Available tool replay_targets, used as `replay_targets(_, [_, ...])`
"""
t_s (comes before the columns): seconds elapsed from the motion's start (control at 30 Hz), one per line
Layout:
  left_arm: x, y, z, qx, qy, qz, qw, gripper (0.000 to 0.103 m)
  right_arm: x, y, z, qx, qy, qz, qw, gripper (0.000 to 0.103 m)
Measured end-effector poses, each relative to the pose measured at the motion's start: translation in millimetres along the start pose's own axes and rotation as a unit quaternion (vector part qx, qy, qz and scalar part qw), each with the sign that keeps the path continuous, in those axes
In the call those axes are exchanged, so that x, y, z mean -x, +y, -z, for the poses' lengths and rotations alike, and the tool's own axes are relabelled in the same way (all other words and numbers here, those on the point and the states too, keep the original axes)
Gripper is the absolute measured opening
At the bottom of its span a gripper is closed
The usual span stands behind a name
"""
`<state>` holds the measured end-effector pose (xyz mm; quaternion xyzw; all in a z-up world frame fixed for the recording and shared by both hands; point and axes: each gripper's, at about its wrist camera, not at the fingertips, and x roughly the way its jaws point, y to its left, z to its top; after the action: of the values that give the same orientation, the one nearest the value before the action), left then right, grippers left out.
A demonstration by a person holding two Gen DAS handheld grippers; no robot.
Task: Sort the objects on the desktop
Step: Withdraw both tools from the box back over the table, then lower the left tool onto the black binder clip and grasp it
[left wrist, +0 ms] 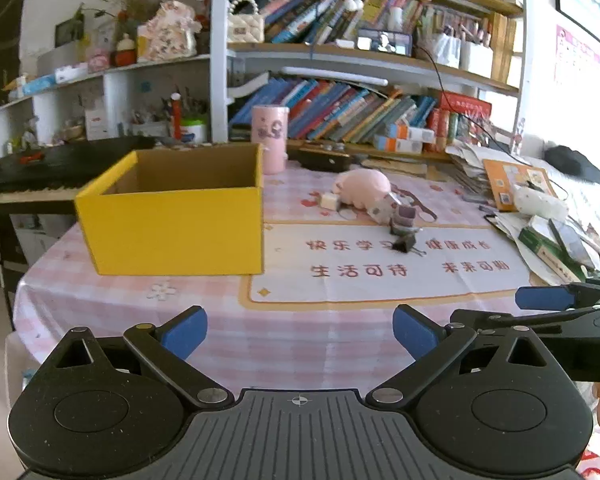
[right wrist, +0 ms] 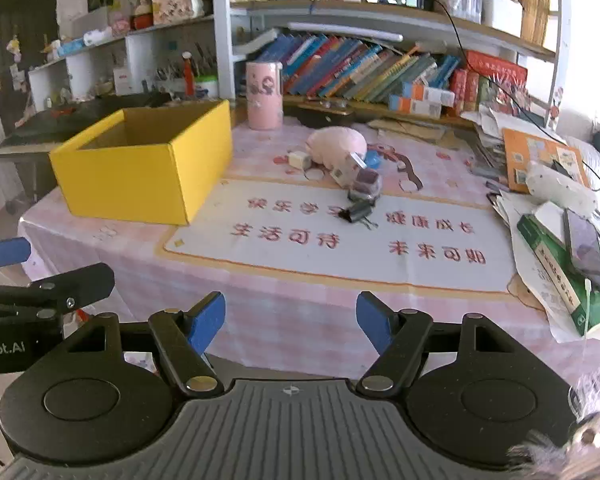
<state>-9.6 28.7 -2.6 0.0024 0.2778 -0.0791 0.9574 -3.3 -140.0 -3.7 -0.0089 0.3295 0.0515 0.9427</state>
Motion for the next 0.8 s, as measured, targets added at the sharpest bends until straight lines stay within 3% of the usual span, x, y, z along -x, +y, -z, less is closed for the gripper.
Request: replay_targets(0.8, [-62,-60,-22,-0.04,0.055,0.067,0.9954,0.1,-26,-73,-8,-0.047,0.046,0.048,0.997,0.075])
